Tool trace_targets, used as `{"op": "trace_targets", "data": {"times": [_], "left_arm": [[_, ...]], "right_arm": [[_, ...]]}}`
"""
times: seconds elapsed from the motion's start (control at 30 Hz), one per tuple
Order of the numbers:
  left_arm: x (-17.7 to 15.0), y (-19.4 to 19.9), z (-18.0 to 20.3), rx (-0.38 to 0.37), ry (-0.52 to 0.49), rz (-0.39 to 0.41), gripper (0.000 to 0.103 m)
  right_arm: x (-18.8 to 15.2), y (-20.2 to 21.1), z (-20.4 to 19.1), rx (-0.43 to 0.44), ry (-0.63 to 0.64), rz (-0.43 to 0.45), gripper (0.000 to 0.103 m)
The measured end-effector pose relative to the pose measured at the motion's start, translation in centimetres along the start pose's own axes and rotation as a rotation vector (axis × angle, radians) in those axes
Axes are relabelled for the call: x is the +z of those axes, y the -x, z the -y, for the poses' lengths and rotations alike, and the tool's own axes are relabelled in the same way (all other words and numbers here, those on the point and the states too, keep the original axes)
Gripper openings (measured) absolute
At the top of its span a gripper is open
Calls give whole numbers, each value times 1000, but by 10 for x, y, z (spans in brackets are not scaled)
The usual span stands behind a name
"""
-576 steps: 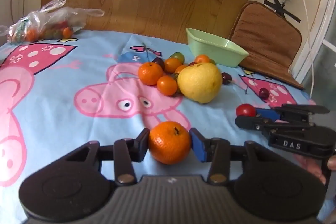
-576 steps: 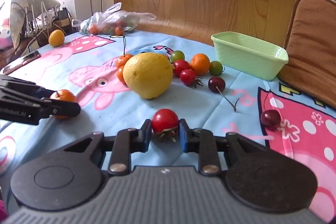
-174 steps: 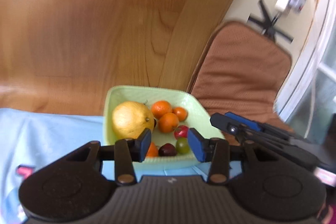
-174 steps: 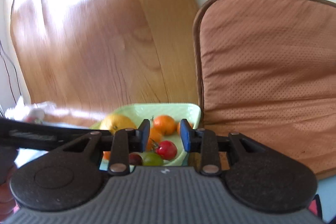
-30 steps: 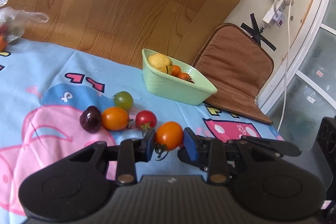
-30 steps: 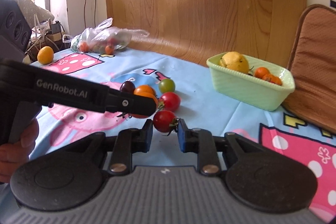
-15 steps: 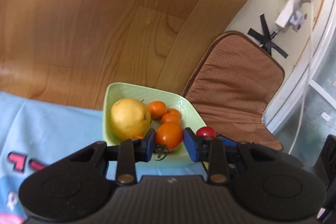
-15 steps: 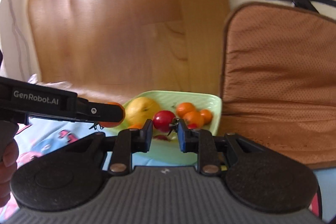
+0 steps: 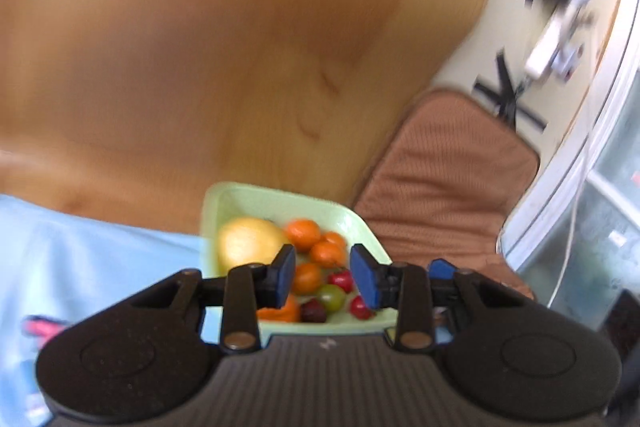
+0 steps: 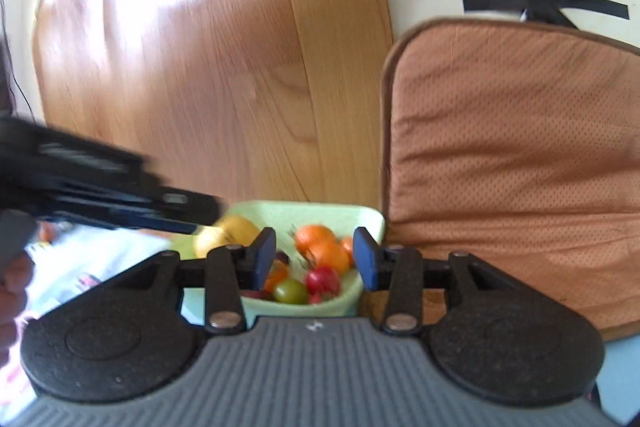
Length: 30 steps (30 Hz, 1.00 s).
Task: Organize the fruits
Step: 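Carry both tomatoes over the green bowl and open both tools, then grasp a green tomato with the left tool while the right tool grasps a red tomato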
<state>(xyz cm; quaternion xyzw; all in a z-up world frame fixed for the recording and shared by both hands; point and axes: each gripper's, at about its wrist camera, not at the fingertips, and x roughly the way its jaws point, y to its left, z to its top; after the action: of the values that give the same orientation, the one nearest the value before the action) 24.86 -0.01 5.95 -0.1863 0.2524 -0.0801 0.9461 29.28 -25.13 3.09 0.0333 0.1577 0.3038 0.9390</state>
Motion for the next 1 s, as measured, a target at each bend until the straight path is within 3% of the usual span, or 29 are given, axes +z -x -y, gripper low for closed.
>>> {"op": "trace_targets", "data": {"times": [0.13, 0.23, 0.33, 0.5, 0.67, 0.83, 1.0], "left_arm": [[-15, 68, -37, 79, 38, 46, 34], [-33, 92, -61, 146, 48, 5, 34], [-41, 90, -76, 160, 73, -54, 34], [-29, 51, -69, 77, 84, -159, 41], [-33, 10, -58, 163, 28, -310, 41], [-40, 0, -65, 145, 92, -329, 31], [-35, -3, -44, 108, 72, -306, 31]], "right_arm": [[6, 7, -13, 158, -56, -42, 45], [1, 6, -36, 265, -39, -130, 45], [-15, 7, -71, 336, 61, -227, 45], [-43, -3, -111, 317, 201, -332, 44], [-47, -12, -122, 293, 231, -366, 44], [-48, -25, -123, 285, 212, -412, 34], [-40, -11, -107, 244, 190, -351, 33]]}}
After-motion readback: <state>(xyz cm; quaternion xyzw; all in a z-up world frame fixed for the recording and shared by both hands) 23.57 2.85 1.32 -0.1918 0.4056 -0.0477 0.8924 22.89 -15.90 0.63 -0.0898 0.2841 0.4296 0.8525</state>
